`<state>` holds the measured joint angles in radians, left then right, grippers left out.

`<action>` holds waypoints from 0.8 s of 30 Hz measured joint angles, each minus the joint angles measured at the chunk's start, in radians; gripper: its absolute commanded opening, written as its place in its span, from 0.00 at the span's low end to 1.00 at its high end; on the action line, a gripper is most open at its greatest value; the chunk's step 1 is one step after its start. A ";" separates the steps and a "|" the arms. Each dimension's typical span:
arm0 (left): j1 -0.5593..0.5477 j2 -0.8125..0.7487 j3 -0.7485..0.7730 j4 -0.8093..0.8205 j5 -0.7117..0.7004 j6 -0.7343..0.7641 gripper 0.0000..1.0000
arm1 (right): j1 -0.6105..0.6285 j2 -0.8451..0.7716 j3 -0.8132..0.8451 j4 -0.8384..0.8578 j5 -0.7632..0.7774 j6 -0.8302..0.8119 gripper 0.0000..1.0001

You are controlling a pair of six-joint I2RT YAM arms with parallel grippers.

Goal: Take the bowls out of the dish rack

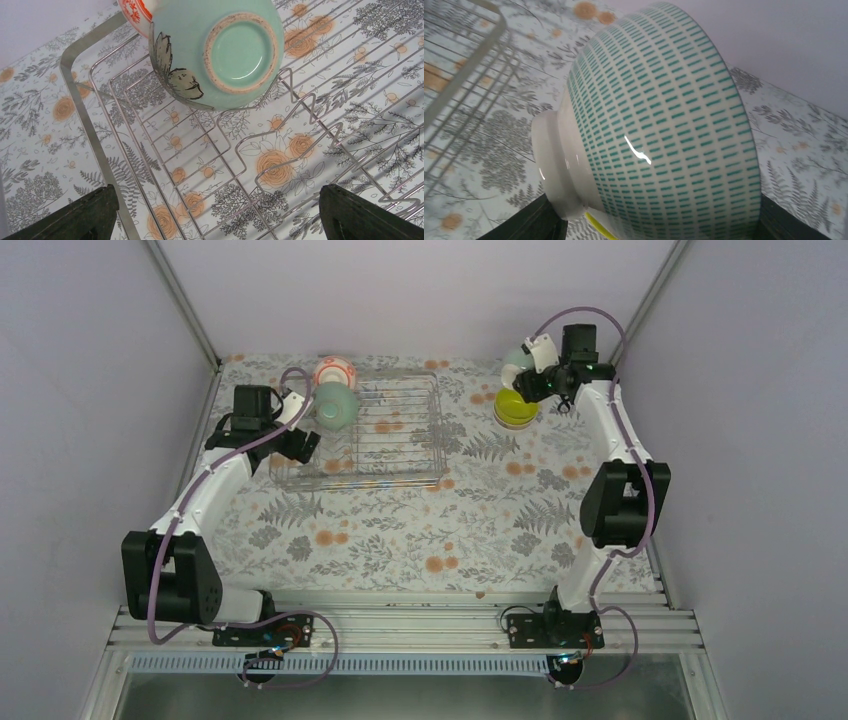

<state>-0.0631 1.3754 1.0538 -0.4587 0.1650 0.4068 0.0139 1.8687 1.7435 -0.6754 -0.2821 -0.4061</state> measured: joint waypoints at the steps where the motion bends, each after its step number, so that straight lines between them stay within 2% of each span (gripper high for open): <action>1: 0.000 0.000 -0.001 0.002 0.003 0.000 1.00 | -0.003 -0.003 -0.004 0.001 0.018 -0.013 0.38; 12: 0.000 0.000 -0.015 0.016 0.012 -0.003 1.00 | -0.005 -0.007 -0.080 0.004 0.181 -0.098 0.36; 24: 0.000 0.000 -0.024 0.015 0.017 -0.003 1.00 | -0.009 0.027 -0.088 0.034 0.243 -0.129 0.35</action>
<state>-0.0631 1.3754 1.0298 -0.4435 0.1818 0.4038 0.0051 1.8957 1.6554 -0.6415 -0.0395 -0.5354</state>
